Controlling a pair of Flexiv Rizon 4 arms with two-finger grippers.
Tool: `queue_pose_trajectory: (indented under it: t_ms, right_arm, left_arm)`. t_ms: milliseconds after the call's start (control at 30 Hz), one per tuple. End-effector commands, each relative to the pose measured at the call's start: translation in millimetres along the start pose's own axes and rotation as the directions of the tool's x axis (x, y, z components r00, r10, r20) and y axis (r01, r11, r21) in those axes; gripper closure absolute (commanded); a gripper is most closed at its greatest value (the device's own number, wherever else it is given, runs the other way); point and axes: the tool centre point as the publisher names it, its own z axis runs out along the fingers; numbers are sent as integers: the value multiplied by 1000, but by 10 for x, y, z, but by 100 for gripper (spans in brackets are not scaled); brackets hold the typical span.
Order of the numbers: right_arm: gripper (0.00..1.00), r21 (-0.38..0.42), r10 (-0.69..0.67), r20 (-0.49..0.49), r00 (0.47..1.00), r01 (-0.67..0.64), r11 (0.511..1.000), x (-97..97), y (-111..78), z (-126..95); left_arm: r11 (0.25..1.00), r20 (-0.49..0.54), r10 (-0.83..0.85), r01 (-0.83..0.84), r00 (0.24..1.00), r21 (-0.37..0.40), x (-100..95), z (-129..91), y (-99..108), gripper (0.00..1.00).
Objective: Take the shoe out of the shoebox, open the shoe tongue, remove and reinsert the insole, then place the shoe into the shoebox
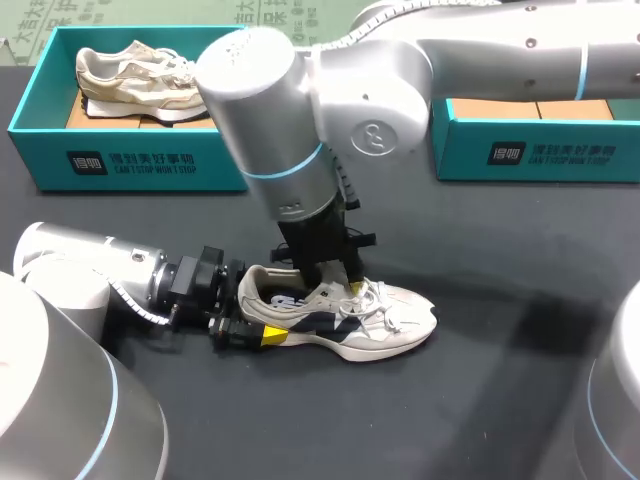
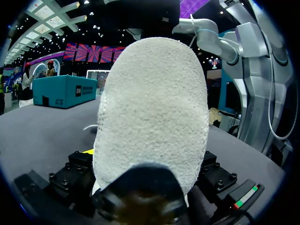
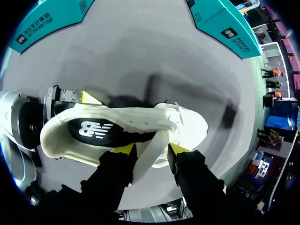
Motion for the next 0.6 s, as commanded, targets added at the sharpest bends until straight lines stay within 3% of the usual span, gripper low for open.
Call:
queue_pose_trajectory:
  t_ms: [33, 600]
  right_arm:
    - [55, -5, 103, 9, 995, -103, 995, 123, -73, -4]
    - [55, 7, 111, 32, 993, -112, 994, 232, -182, -103]
  left_arm:
    - [1000, 1, -1, 1, 1000, -1, -8, -1, -2, 100]
    - [1000, 1, -1, 1, 1000, -1, -8, -1, -2, 100]
